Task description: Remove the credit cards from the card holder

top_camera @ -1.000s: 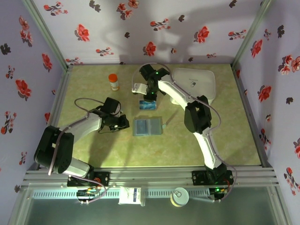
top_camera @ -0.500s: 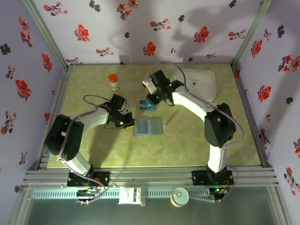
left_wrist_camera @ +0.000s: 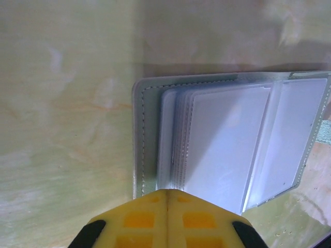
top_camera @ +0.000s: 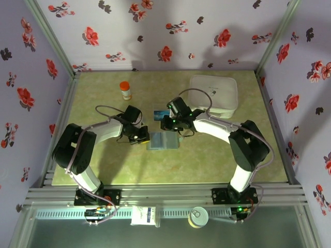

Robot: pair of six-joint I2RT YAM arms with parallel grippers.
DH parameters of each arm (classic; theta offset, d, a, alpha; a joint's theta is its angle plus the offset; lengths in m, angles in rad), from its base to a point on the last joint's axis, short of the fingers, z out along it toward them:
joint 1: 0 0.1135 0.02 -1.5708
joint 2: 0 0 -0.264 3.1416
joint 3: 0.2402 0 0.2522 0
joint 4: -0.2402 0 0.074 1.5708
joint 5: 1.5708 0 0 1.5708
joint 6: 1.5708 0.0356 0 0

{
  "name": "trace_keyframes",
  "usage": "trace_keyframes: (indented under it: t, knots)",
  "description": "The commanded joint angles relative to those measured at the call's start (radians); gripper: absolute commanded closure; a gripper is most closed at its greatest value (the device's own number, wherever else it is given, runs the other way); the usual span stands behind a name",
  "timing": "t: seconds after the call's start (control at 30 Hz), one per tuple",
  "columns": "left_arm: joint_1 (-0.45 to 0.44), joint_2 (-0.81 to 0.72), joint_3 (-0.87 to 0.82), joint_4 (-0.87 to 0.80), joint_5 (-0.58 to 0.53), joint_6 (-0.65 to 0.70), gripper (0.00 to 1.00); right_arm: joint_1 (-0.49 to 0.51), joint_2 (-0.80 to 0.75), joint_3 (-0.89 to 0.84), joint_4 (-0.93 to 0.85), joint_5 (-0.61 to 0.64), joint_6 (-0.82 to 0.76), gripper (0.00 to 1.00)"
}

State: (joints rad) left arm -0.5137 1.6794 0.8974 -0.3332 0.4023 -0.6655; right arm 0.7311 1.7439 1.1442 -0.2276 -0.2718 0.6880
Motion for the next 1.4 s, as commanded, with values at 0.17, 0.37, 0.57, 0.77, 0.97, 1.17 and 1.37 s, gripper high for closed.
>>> trace_keyframes:
  t: [0.17, 0.37, 0.57, 0.77, 0.97, 1.17, 1.37]
  knots:
    - [-0.005, 0.024, -0.021, -0.01, -0.026, 0.016, 0.97, 0.036, 0.033, -0.071, 0.107, -0.11, 0.175, 0.73]
    - [-0.004, 0.022, -0.029, -0.008, -0.035, 0.014, 0.97, 0.046, 0.065, -0.078, 0.126, -0.13, 0.188, 0.71]
    - [-0.005, 0.028, -0.026, -0.018, -0.039, 0.016, 0.97, 0.051, 0.109, -0.068, 0.134, -0.148, 0.195, 0.72]
    - [-0.005, 0.032, -0.024, -0.033, -0.044, 0.02, 0.98, 0.057, 0.137, -0.071, 0.162, -0.163, 0.206, 0.74]
    - [-0.005, 0.031, -0.02, -0.043, -0.055, 0.023, 0.98, 0.06, 0.139, -0.069, 0.113, -0.115, 0.186, 0.76]
    - [-0.005, 0.037, -0.017, -0.048, -0.059, 0.026, 0.98, 0.06, 0.145, -0.047, 0.021, -0.066, 0.148, 0.76]
    - [-0.005, 0.045, -0.015, -0.049, -0.061, 0.027, 0.98, 0.059, 0.105, -0.051, -0.044, -0.004, 0.12, 0.76]
